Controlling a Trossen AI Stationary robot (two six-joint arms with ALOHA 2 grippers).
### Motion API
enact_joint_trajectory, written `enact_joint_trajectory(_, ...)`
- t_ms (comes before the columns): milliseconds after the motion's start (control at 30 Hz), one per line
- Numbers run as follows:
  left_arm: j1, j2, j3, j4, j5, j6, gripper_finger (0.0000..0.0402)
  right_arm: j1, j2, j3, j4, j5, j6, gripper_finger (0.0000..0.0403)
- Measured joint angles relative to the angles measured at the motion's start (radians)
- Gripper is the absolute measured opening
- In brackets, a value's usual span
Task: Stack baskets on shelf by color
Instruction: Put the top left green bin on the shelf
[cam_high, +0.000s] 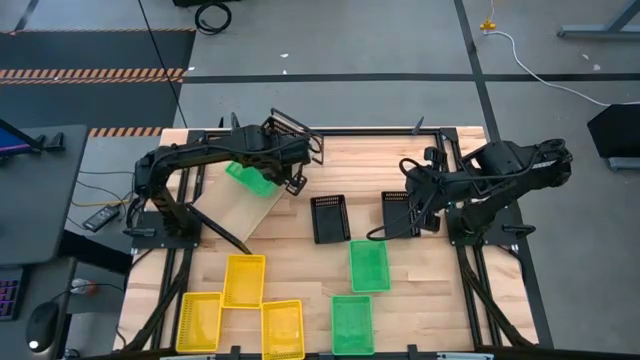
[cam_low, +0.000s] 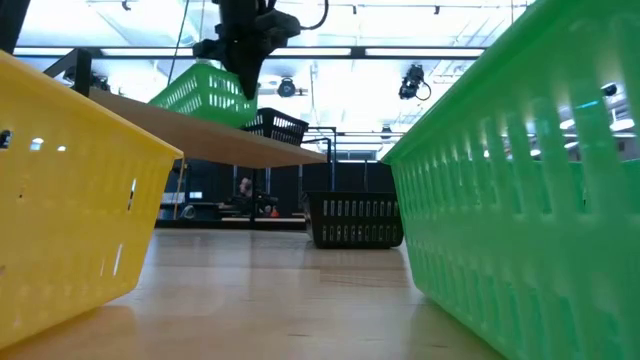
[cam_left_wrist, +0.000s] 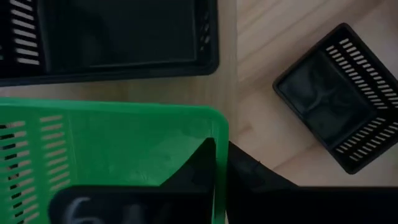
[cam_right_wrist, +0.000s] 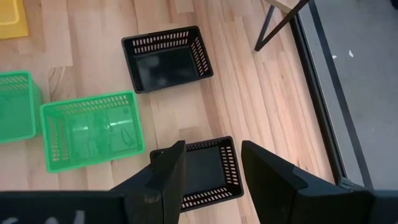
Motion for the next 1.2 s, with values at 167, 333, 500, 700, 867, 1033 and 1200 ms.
enact_joint_trajectory(167,0.005,0.0,0.0,-0.038,0.001,-0.016,0.0032,0.0,0.0,0.0,-0.002,0.0,-0.006,0.0162)
enact_joint_trajectory(333,0.003,0.0,0.0,-0.039,0.017,-0.022,0.0022,0.0,0.0,0.0,-0.002,0.004,-0.016,0.0162)
enact_joint_trajectory(500,0.002,0.0,0.0,-0.036,0.035,-0.032,0.0028,-0.017,0.0,0.0,-0.002,0.004,-0.032,0.0162)
enact_joint_trajectory(700,0.002,0.0,0.0,-0.032,0.067,-0.033,0.0044,-0.039,0.0,0.0,-0.002,0.004,-0.053,0.0162)
enact_joint_trajectory(867,0.001,0.0,0.0,-0.022,0.075,-0.033,0.0056,-0.045,0.0,0.0,-0.002,0.004,-0.063,0.0162)
enact_joint_trajectory(1033,0.001,0.0,0.0,-0.014,0.075,-0.038,0.0069,-0.045,0.0,0.0,-0.002,0.004,-0.071,0.0162)
enact_joint_trajectory(1200,-0.004,0.001,0.007,-0.028,0.078,-0.034,0.0082,-0.045,0.0,0.0,-0.002,0.004,-0.071,0.0162)
